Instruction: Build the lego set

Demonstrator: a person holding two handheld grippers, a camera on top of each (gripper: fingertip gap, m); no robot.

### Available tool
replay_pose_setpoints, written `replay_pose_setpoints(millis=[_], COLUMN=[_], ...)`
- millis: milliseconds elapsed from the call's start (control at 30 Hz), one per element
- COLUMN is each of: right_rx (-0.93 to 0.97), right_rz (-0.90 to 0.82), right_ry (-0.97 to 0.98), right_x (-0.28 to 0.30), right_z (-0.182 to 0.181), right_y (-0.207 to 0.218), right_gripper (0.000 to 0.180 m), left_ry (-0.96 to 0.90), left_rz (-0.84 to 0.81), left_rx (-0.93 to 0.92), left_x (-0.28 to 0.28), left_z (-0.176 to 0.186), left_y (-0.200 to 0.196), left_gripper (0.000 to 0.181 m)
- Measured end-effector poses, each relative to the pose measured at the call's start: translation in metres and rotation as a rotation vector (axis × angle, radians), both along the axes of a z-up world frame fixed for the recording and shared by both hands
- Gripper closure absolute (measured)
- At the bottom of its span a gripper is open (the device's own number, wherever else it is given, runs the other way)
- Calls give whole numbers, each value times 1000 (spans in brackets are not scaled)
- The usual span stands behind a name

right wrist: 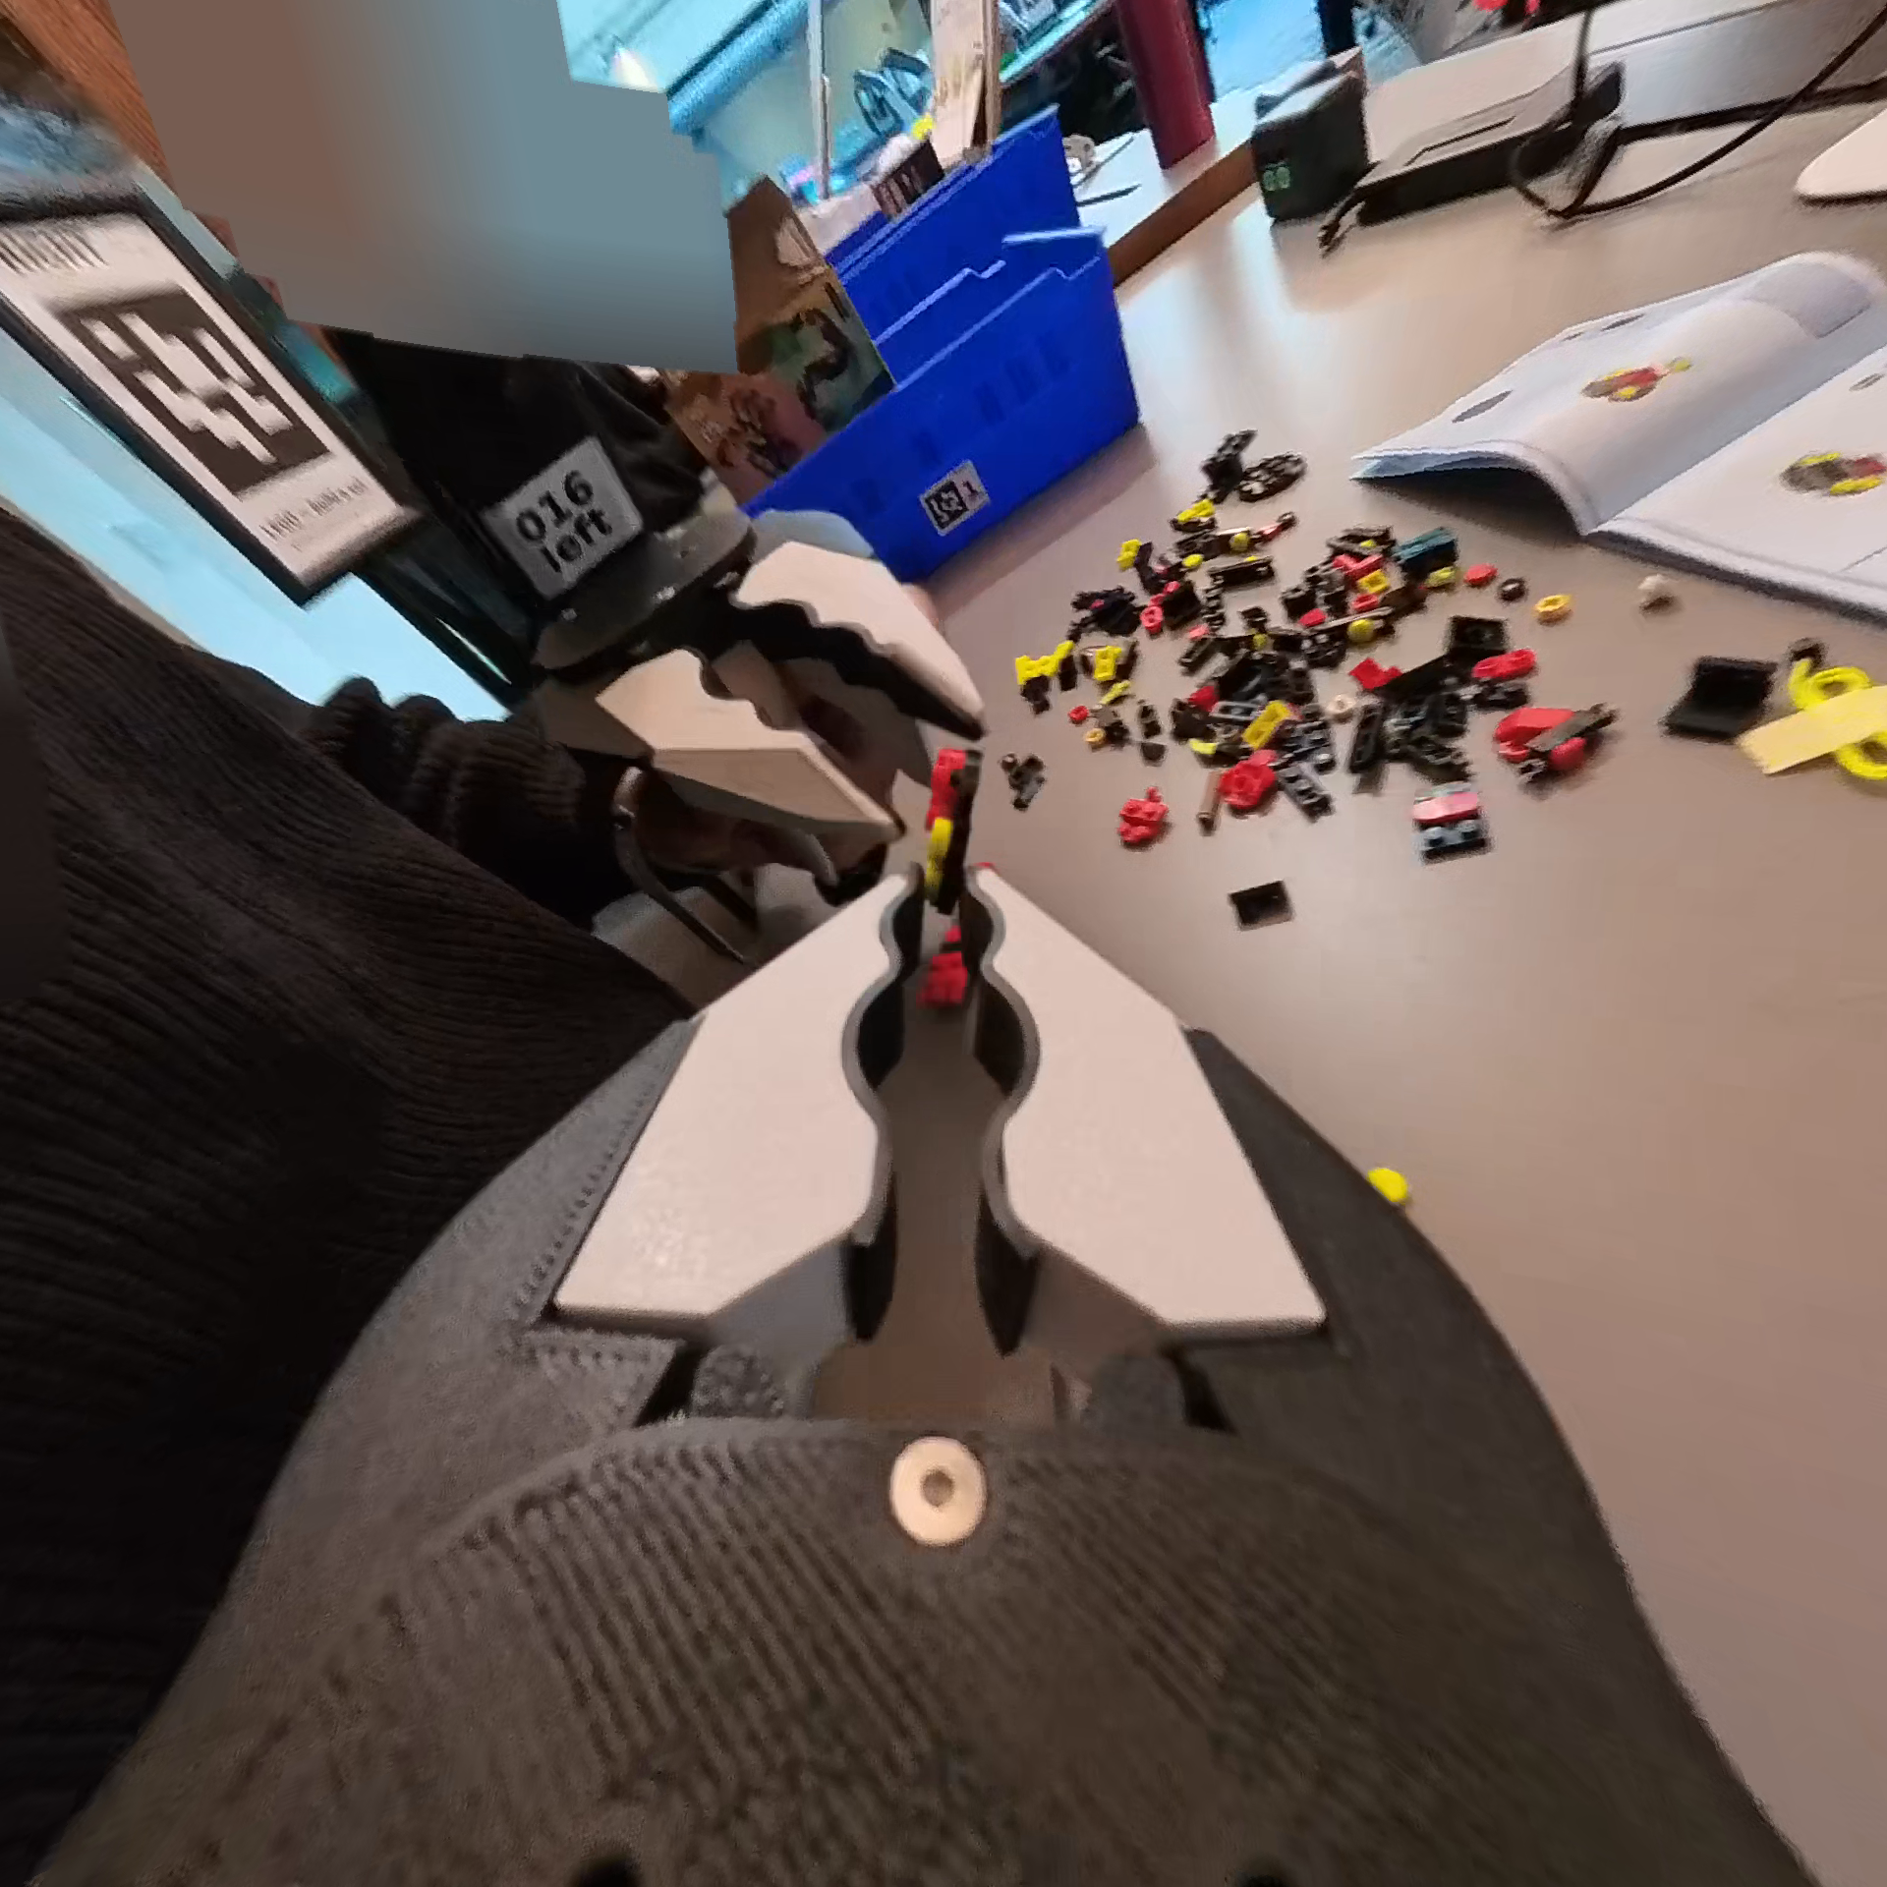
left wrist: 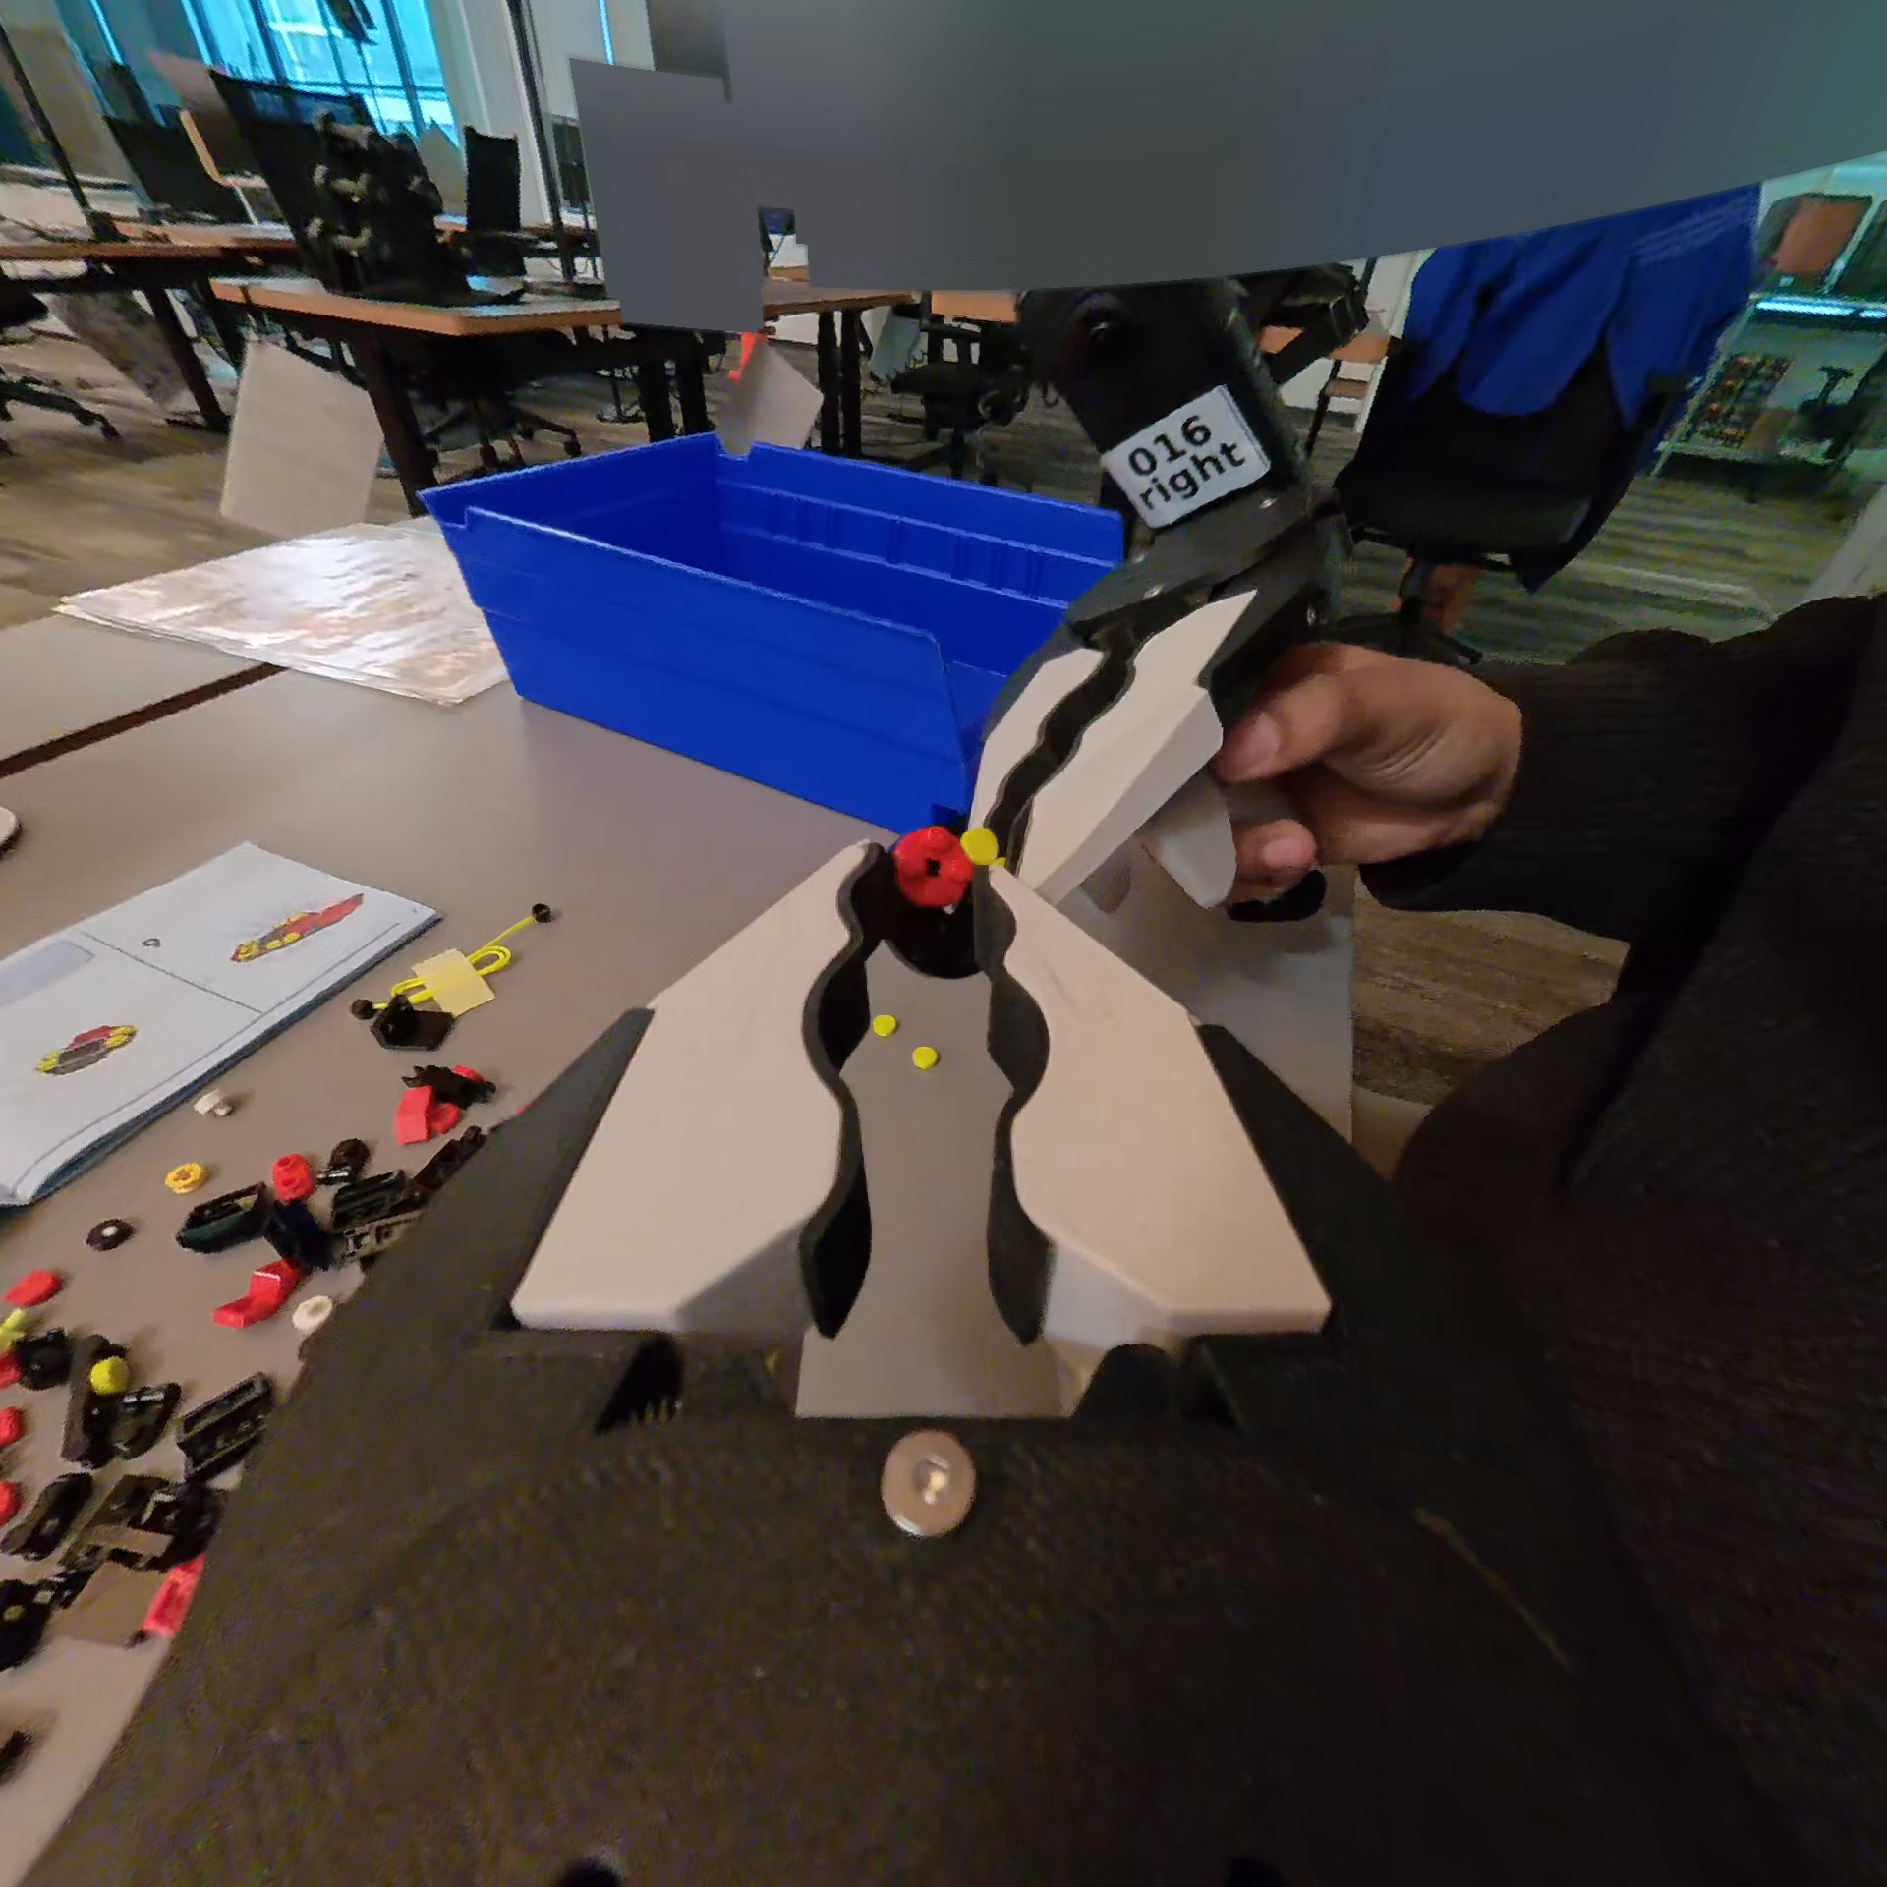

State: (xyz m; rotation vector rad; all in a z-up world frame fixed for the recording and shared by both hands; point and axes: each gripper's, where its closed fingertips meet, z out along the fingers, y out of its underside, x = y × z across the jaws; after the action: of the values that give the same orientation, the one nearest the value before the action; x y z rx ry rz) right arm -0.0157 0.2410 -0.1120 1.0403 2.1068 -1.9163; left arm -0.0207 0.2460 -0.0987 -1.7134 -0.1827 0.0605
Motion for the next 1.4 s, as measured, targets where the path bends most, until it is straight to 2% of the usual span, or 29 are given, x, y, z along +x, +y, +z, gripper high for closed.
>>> replay_pose_setpoints(millis=[100,200,300,400,533,733,967,1067,1400], right_rx=[146,255,388,476,440,352,280,243,256], right_rz=[-14,77,179,193,202,199,230,254,261], right_ry=[86,217,402,511,498,470,396,341,277], right_x=[-2,11,26,30,31,33,36,39,40], right_z=[-7,-9,-16,-21,-18,-8,-7,-7,-6], right_y=[7,1,-8,-9,-11,-10,-11,-12,-11], right_gripper=[175,175,175,175,174,173,171,175,175], left_ry=[-57,-158,-252,-228,-182,-242,-180,-177,-162], left_rz=[-26,-110,-297,-364,-367,-389,-403,-409,-408], left_rx=[8,-30,-101,-115,-113,-54,-56,-55,-51], left_x=[-2,4,30,43,45,45,50,51,52], left_z=[-2,-14,-27,-27,-26,-16,-16,-16,-15], left_y=[-2,-2,-3,-4,-6,-8,-8,-8,-9], left_gripper=[147,142,156,171,174,175,175,175,175])
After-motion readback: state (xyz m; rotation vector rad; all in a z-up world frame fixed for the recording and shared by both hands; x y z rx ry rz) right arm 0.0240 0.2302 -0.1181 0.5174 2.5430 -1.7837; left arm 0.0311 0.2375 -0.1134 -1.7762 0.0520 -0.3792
